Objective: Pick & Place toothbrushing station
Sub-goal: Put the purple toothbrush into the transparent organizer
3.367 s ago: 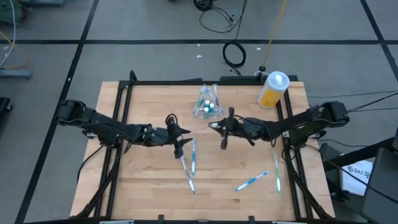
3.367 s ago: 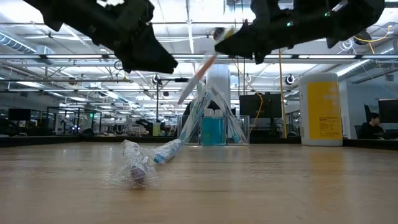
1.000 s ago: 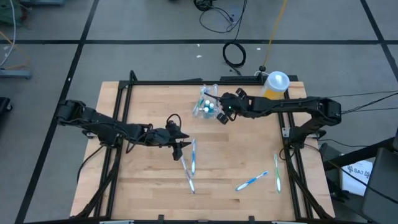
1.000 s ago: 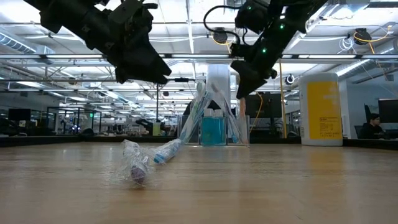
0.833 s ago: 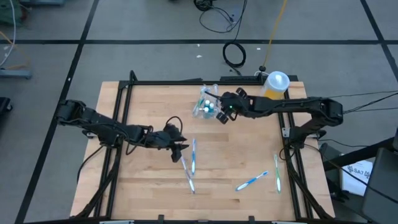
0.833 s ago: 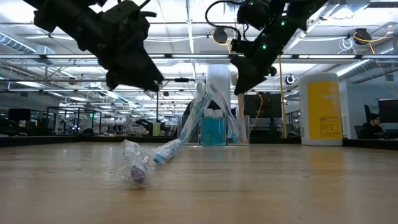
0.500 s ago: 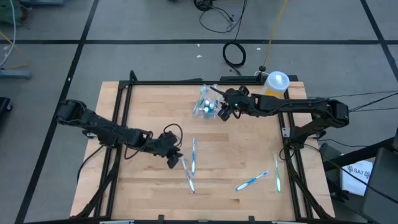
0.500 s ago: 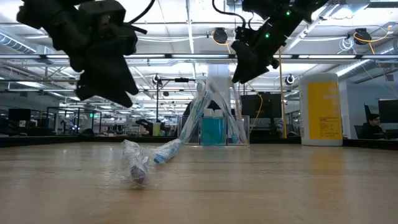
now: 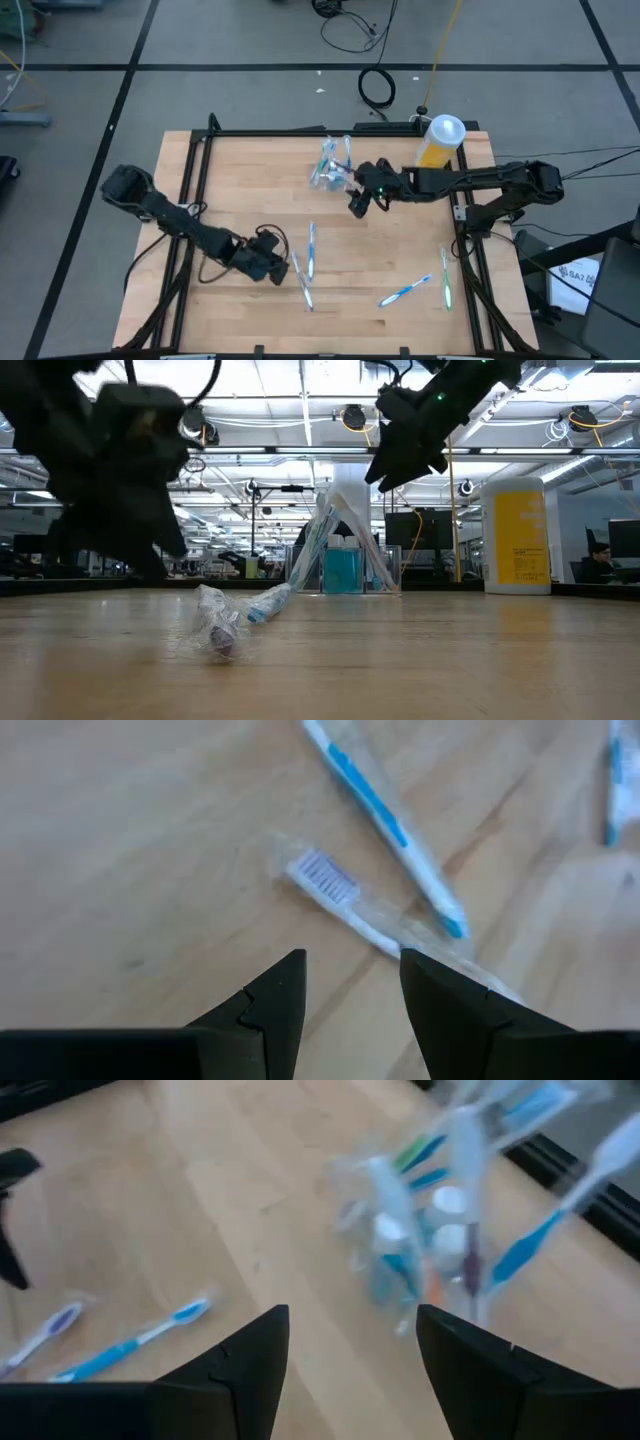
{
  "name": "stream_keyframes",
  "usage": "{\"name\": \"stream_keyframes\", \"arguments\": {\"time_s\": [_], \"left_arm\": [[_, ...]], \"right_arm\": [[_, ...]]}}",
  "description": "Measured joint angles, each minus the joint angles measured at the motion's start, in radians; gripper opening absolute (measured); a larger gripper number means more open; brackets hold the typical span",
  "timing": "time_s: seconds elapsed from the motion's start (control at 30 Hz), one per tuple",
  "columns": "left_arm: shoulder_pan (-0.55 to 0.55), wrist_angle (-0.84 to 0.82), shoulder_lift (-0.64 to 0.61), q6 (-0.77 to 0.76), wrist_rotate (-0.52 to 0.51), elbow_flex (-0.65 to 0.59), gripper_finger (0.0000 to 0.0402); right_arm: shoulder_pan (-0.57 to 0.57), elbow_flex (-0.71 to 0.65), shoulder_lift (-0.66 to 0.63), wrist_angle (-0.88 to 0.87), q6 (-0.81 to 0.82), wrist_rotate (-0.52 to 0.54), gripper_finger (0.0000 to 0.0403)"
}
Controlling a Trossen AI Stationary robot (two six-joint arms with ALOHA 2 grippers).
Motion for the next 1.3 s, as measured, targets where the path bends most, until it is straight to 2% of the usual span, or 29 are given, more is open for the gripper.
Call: {"name": "stream_keyframes", "arguments": {"time_s": [0.1,0.33,0.5,0.63,0.77,0.9,1.0,1.3], "left_arm": [[-0.001,0.087,0.084,-0.034,-0.023,0.000,0.0168],[0.010,0.371,0.241,-0.048,-0.045,0.001,0.0168],[0.049,0.371,0.269,-0.016,-0.043,0.006,0.0168],[0.093,0.341,0.266,0.075,-0.036,0.004,0.0168],[0.136,0.346,0.265,0.192,0.033,0.003,0.0168],[0.167,0.329,0.265,0.244,0.108,0.003,0.0163],[0.180,0.323,0.265,0.281,0.138,0.002,0.0139],[0.206,0.325,0.267,0.327,0.169,0.002,0.0023]], "right_arm": [[0.044,-0.043,0.000,0.062,0.000,0.006,0.0213],[0.139,-0.188,0.000,0.376,0.000,0.003,0.0213],[0.150,-0.195,0.000,0.476,-0.008,0.005,0.0212],[0.148,-0.195,0.000,0.527,-0.057,0.005,0.0212],[0.148,-0.195,0.000,0.551,-0.070,0.005,0.0212],[0.148,-0.195,0.000,0.551,-0.089,0.004,0.0212],[0.148,-0.195,0.000,0.552,-0.091,0.005,0.0212],[0.148,-0.195,0.000,0.550,-0.091,0.004,0.0212]]}}
